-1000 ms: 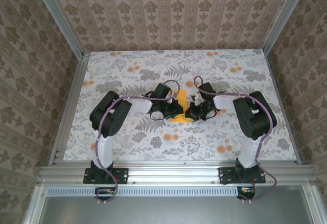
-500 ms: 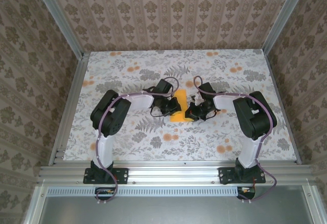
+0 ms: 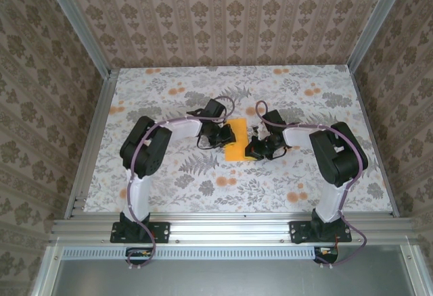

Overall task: Fold a paper plane with a square sheet of paper (pick it up from the middle)
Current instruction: Fold the triangle a second time at the center of the table.

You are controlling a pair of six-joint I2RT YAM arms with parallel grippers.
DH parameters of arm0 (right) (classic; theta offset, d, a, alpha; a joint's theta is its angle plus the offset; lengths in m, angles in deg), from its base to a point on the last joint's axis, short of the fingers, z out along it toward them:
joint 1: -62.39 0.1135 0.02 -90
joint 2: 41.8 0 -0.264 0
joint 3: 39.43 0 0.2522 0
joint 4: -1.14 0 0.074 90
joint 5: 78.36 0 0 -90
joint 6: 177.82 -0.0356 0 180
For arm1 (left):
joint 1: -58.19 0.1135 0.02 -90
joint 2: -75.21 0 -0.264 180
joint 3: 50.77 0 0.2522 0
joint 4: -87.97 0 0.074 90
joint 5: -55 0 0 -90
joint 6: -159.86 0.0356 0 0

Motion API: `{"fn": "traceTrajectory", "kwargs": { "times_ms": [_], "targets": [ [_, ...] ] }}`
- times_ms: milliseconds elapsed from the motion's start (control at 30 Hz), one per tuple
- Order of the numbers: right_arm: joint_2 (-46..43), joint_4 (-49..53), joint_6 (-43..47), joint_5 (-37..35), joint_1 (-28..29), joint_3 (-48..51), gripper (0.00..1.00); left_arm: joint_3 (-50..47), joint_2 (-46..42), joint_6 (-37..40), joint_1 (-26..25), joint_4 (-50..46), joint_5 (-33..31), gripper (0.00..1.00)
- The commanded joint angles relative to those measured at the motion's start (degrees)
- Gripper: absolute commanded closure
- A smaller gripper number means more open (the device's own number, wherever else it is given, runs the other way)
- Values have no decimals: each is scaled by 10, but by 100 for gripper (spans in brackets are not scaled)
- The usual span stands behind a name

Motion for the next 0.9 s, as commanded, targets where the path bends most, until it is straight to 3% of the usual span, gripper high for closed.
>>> {"fn": "traceTrajectory", "kwargs": {
  "times_ms": [0, 233, 500, 667, 867],
  "targets": [
    [22, 96, 6, -99, -3, 39, 98, -33, 22, 43, 34, 13, -36, 85],
    [22, 98, 6, -98, -3, 38, 98, -85, 14, 63, 67, 95, -34, 84],
    [21, 98, 7, -99, -3, 38, 98, -97, -42, 102, 93, 98, -34, 84],
    [20, 98, 7, -99, -2, 36, 98, -98, -80, 95, 74, 108, -8, 83],
    [22, 99, 6, -100, -3, 36, 98, -117, -104, 68, 14, 117, -1, 83]
  ]
}}
